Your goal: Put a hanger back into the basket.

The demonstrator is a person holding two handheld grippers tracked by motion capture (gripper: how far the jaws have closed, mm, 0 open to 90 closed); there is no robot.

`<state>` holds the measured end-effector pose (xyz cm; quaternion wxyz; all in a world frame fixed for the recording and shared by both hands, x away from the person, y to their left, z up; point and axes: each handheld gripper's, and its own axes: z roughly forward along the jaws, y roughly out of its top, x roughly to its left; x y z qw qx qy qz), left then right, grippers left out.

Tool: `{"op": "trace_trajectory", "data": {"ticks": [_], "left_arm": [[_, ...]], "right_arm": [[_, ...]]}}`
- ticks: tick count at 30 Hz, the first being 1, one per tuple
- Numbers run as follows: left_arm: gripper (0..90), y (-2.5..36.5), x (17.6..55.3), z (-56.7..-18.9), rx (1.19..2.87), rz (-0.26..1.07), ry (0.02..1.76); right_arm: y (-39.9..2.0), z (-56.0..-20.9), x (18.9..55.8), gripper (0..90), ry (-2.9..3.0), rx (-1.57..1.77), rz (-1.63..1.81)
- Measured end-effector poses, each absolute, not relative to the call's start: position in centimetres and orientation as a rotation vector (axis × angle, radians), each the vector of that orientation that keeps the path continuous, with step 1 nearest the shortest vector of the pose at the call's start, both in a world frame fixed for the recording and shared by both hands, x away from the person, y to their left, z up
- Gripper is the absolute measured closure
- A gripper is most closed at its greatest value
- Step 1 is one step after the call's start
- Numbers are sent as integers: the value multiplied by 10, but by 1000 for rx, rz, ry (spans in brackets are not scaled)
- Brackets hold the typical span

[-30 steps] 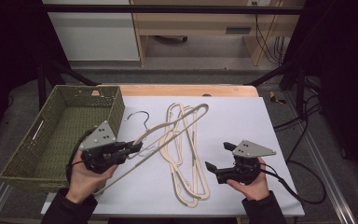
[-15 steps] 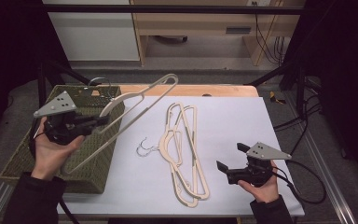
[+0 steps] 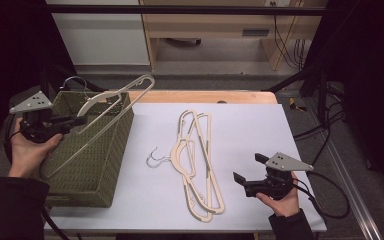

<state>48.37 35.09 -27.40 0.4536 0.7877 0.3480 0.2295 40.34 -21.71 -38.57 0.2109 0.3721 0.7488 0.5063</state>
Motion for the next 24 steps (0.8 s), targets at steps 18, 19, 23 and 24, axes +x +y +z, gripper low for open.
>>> {"op": "trace_trajectory", "data": {"ticks": [18, 19, 23, 24], "left_arm": [[862, 414, 494, -305, 1944, 621, 978], [861, 415, 494, -306, 1950, 623, 979], [862, 421, 493, -311, 1963, 622, 986], [862, 423, 492, -312, 1962, 623, 989]], "right_arm": [[-216, -387, 404, 49, 2095, 1033, 1398], [-216, -387, 405, 49, 2098, 1029, 1394], [-216, -388, 404, 48, 2101, 1031, 1395], [-216, -388, 404, 48, 2103, 1031, 1395]]}}
